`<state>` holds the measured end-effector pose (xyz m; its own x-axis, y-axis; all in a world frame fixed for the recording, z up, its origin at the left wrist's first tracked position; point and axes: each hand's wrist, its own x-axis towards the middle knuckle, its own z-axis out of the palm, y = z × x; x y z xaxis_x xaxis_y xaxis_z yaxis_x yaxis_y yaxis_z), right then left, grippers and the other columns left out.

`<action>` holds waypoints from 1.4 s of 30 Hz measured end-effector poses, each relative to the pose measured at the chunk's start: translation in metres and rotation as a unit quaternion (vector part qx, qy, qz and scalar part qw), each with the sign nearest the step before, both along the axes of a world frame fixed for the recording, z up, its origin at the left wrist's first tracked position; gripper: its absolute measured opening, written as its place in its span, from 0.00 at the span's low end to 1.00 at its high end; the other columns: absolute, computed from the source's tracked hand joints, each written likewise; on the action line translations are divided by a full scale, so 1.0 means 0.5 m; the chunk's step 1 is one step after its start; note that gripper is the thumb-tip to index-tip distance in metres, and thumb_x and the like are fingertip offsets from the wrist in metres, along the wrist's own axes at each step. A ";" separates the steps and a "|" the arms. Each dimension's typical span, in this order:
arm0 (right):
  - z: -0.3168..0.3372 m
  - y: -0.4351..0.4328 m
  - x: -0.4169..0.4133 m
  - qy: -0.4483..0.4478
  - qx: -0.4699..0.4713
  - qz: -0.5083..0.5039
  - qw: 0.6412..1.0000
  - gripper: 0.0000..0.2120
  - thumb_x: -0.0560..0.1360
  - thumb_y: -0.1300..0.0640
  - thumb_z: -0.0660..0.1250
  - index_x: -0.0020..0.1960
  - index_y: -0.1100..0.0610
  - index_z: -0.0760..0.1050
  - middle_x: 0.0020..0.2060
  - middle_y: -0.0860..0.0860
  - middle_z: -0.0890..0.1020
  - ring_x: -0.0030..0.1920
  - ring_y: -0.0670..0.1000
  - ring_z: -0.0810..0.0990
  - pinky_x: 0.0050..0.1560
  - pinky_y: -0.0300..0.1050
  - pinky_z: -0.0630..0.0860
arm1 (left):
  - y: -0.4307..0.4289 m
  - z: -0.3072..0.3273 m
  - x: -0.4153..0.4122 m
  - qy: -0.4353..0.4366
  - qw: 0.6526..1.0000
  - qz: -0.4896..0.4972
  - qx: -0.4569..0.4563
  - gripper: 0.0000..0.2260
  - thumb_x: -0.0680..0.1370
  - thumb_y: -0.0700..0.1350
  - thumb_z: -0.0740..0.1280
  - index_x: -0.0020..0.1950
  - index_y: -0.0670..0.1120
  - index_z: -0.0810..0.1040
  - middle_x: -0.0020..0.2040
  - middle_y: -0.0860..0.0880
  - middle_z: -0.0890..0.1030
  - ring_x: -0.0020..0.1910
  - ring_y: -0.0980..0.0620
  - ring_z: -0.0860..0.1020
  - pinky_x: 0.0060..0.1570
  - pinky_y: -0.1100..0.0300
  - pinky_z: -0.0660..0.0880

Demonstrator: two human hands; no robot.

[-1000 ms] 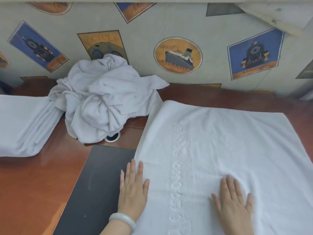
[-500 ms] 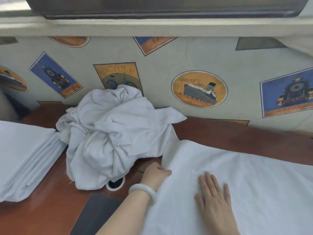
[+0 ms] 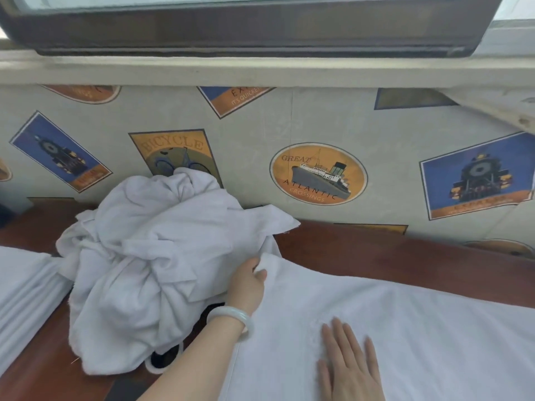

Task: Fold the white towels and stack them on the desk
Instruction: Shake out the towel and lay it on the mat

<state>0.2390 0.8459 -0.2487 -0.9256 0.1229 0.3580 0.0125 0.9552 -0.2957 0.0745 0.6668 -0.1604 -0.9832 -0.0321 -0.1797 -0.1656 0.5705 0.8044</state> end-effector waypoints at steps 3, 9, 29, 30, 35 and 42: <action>-0.001 0.000 0.001 0.001 0.009 0.002 1.000 0.27 0.81 0.43 0.41 0.71 0.52 0.66 0.76 0.46 0.58 0.78 0.42 0.48 0.75 0.53 0.50 | 0.029 0.006 0.050 0.007 0.995 -0.104 0.003 0.06 0.78 0.40 0.63 0.50 0.44 0.79 0.46 0.45 0.82 0.44 0.49 0.78 0.49 0.55 0.74; -0.003 -0.002 0.002 0.010 -0.003 0.005 1.000 0.29 0.82 0.45 0.41 0.67 0.57 0.75 0.73 0.50 0.69 0.78 0.42 0.49 0.74 0.56 0.55 | 0.066 0.017 0.127 0.022 0.972 -0.232 -0.017 0.10 0.81 0.48 0.64 0.50 0.47 0.83 0.43 0.50 0.82 0.42 0.55 0.77 0.48 0.64 0.72; 0.025 0.002 0.026 -0.062 -0.062 0.040 0.995 0.31 0.79 0.40 0.54 0.79 0.48 0.56 0.76 0.47 0.63 0.77 0.45 0.57 0.75 0.55 0.51 | 0.054 -0.019 0.115 0.012 0.994 -0.095 0.057 0.17 0.71 0.34 0.72 0.47 0.55 0.73 0.51 0.52 0.77 0.42 0.57 0.76 0.40 0.73 0.69; 0.026 0.002 0.026 -0.065 -0.062 0.039 0.995 0.31 0.79 0.39 0.54 0.79 0.48 0.55 0.76 0.47 0.64 0.77 0.45 0.57 0.75 0.55 0.51 | 0.059 -0.009 0.125 0.003 0.988 -0.131 0.081 0.21 0.71 0.34 0.72 0.52 0.58 0.72 0.53 0.54 0.77 0.43 0.61 0.76 0.42 0.73 0.71; 0.026 0.006 0.025 -0.073 -0.051 0.048 0.995 0.29 0.80 0.41 0.51 0.79 0.48 0.56 0.76 0.47 0.65 0.77 0.45 0.58 0.75 0.55 0.52 | 0.084 -0.030 0.175 -0.017 0.957 -0.289 0.034 0.26 0.68 0.46 0.75 0.63 0.53 0.69 0.56 0.52 0.74 0.49 0.61 0.73 0.54 0.69 0.70; 0.017 0.008 0.022 -0.053 -0.033 0.036 0.997 0.30 0.79 0.40 0.55 0.76 0.54 0.66 0.75 0.48 0.67 0.76 0.45 0.60 0.74 0.55 0.54 | 0.078 -0.048 0.164 0.013 0.965 -0.261 0.039 0.18 0.72 0.41 0.75 0.60 0.49 0.76 0.54 0.51 0.75 0.48 0.59 0.72 0.50 0.72 0.68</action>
